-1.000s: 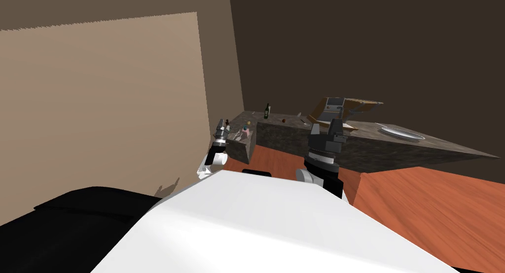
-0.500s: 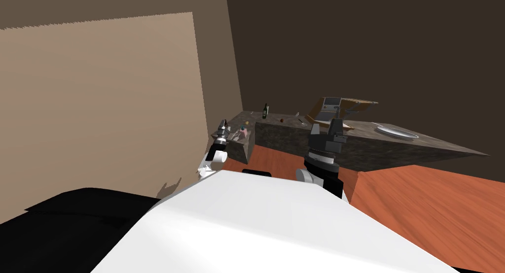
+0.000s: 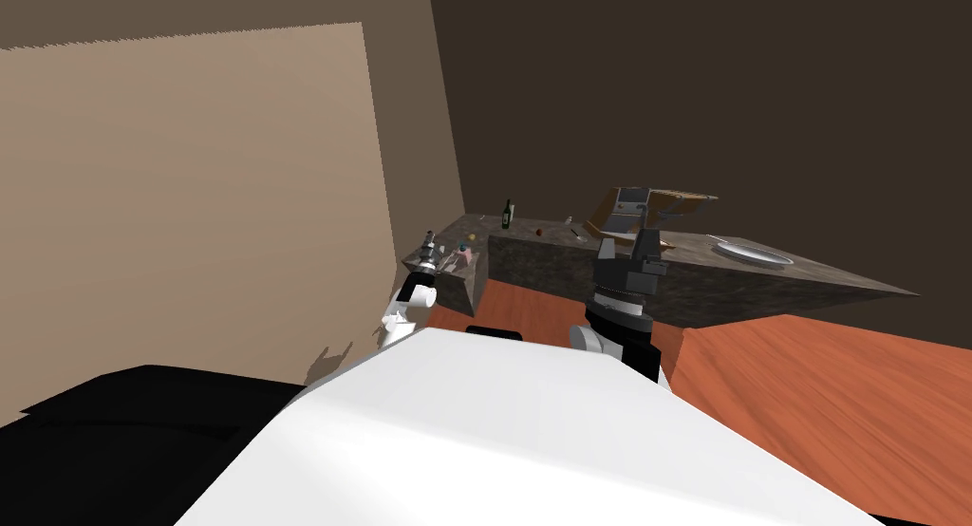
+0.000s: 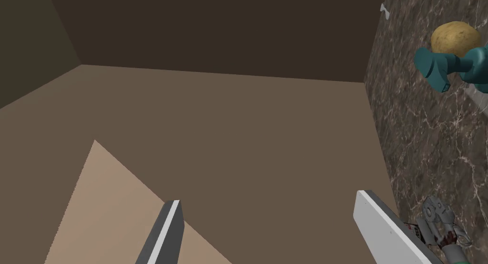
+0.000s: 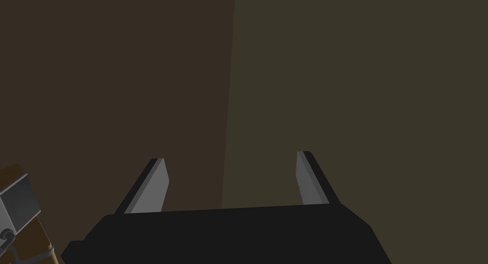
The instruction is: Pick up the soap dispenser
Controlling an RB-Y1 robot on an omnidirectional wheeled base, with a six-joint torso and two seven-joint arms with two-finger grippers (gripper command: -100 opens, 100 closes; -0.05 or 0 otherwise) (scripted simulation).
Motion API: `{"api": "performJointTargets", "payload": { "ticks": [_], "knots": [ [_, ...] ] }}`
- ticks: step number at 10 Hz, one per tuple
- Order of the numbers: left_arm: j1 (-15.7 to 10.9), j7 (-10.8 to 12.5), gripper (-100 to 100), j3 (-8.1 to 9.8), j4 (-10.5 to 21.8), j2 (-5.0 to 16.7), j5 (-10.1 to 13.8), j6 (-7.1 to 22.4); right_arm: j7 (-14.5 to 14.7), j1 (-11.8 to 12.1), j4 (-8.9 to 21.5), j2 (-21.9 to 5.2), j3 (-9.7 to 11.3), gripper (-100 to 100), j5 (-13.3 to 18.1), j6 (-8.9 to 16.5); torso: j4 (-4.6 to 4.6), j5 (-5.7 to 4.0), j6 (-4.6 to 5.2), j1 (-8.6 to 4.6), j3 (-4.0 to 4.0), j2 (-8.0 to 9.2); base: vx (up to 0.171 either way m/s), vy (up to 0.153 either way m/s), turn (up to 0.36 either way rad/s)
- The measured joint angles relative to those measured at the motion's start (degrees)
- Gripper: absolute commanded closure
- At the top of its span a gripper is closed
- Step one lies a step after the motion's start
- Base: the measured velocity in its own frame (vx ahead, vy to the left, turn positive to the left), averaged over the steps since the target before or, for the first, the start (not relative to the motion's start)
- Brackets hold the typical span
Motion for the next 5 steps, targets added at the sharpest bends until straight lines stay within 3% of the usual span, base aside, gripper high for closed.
{"api": "performJointTargets", "payload": {
  "ticks": [5],
  "knots": [
    [-2.3,2.4,-100,1.39,2.0,1.1,1.8,6.8,0.0,0.0,0.0,0.0,0.0,0,0.0,0.0,0.00,0.00,-0.01,-0.01,0.02,0.03,0.005,-0.050,-0.015]
  ]
}}
